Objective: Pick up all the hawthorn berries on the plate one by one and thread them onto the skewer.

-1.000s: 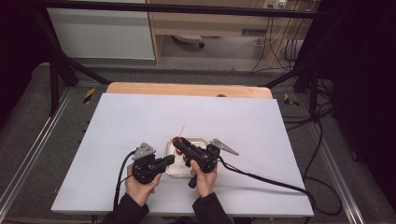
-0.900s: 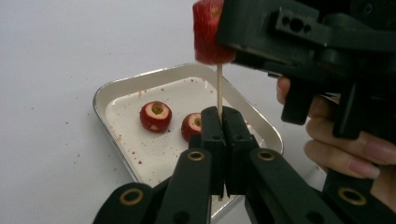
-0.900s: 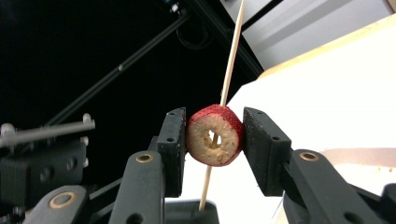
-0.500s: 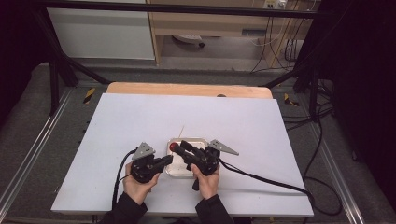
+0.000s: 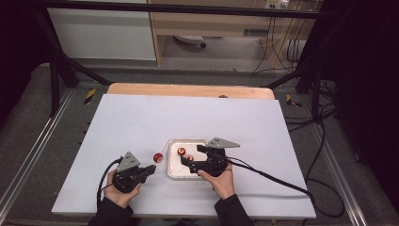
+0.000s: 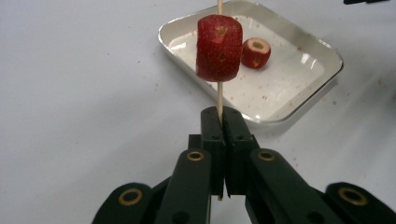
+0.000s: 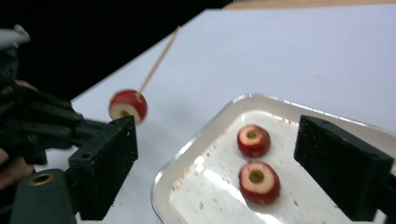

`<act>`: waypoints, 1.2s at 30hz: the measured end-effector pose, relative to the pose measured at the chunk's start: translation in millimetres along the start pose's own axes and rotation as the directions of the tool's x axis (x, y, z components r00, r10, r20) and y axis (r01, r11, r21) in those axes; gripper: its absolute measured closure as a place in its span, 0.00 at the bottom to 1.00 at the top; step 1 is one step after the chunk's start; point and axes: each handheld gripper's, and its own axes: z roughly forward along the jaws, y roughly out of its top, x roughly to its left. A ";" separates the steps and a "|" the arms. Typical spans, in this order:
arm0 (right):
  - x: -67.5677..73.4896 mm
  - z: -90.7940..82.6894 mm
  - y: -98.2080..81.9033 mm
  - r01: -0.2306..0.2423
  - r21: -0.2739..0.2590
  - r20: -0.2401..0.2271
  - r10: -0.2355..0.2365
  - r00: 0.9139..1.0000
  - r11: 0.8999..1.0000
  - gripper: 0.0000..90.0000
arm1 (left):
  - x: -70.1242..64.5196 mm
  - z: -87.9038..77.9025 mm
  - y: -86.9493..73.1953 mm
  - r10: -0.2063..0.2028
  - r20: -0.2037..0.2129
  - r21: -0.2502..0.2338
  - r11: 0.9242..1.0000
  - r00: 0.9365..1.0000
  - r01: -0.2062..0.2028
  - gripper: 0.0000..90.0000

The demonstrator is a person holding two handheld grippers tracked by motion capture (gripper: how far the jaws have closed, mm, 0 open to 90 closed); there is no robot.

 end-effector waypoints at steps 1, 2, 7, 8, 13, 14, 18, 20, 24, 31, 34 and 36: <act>-1.5 -0.3 0.2 0.015 0.030 0.009 -0.015 1.000 0.999 0.14 | 0.7 -0.9 -1.8 0.006 -0.001 0.005 1.000 1.000 -0.006 0.98; -2.2 -0.3 0.7 0.024 0.049 0.015 -0.024 1.000 0.999 0.14 | 1.2 -1.6 -3.0 0.016 -0.002 0.016 1.000 1.000 -0.016 0.98; -9.5 -2.6 8.7 0.045 0.148 0.032 -0.050 0.998 0.988 0.17 | 1.6 -1.6 -7.1 0.041 0.008 0.037 0.998 0.999 -0.041 0.98; -10.9 -2.9 11.5 0.054 0.171 0.039 -0.061 0.997 0.984 0.18 | 1.5 -1.3 -7.7 0.044 0.008 0.042 0.998 0.999 -0.045 0.98; -10.3 2.4 26.2 0.114 0.303 0.043 -0.133 0.990 0.946 0.23 | 1.7 -0.4 -9.7 0.051 0.014 0.056 0.997 0.999 -0.052 0.98; -9.9 4.3 29.2 0.124 0.329 0.043 -0.146 0.988 0.936 0.25 | 1.9 -0.5 -9.8 0.052 0.015 0.057 0.997 0.999 -0.053 0.98; -8.5 14.0 39.6 0.151 0.429 0.030 -0.182 0.983 0.891 0.30 | 3.4 -0.9 -10.2 0.049 0.010 0.058 0.997 0.999 -0.049 0.98; -8.2 19.5 43.7 0.168 0.474 0.019 -0.200 0.980 0.864 0.31 | 3.7 -0.9 -10.4 0.048 0.009 0.059 0.997 0.999 -0.048 0.98; -7.5 30.7 48.1 0.166 0.556 0.015 -0.210 0.978 0.814 0.35 | 4.6 -0.5 -10.6 0.045 0.007 0.059 0.997 0.999 -0.045 0.98; -7.9 48.1 51.9 0.168 0.617 -0.004 -0.210 0.978 0.769 0.40 | 5.8 0.1 -11.0 0.041 0.003 0.064 0.997 0.999 -0.041 0.98; -8.4 54.5 52.9 0.163 0.633 -0.007 -0.205 0.979 0.757 0.43 | 5.6 0.6 -11.0 0.044 0.002 0.064 0.997 0.999 -0.044 0.98; -8.7 58.8 53.0 0.166 0.651 -0.010 -0.211 0.977 0.741 0.46 | 5.4 0.9 -11.1 0.046 0.002 0.066 0.997 0.999 -0.046 0.98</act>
